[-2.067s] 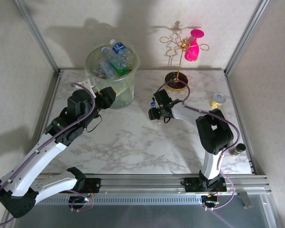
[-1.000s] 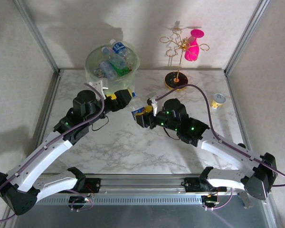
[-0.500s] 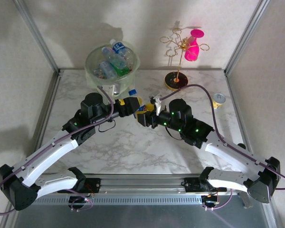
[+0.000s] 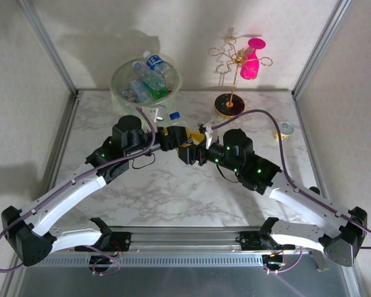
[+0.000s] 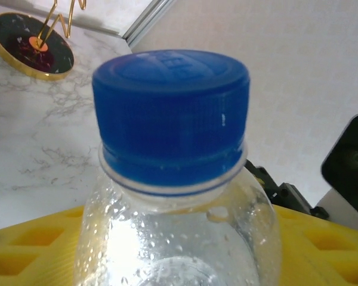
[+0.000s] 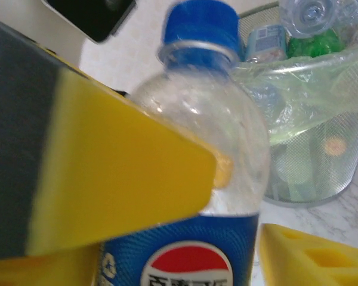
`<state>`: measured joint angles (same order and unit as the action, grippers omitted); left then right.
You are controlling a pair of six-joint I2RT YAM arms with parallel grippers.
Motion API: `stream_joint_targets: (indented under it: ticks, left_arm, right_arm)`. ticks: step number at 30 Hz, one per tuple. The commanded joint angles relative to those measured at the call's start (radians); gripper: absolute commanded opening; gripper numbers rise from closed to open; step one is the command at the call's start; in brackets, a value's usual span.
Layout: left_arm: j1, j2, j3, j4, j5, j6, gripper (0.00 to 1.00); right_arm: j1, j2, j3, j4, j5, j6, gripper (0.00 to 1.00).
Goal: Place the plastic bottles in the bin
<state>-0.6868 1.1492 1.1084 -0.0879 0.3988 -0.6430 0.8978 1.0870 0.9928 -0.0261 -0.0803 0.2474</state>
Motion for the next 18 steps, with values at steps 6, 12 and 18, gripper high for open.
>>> stream_joint_targets:
  ticks: [6, 12, 18]
  left_arm:
    - [0.094, 0.044, 0.218, -0.137, -0.087, 0.113, 0.59]
    - [0.314, 0.105, 0.353, -0.199, -0.143, 0.112, 0.53]
    - [0.450, 0.225, 0.467, -0.209, -0.209, 0.062, 0.45]
  right_arm:
    - [0.009, -0.043, 0.069, -0.043, 0.172, -0.007, 0.89]
    - [0.009, -0.113, 0.034, -0.038, 0.223, -0.028, 0.95]
    - [0.007, -0.130, 0.000, -0.049, 0.232, -0.025, 0.95]
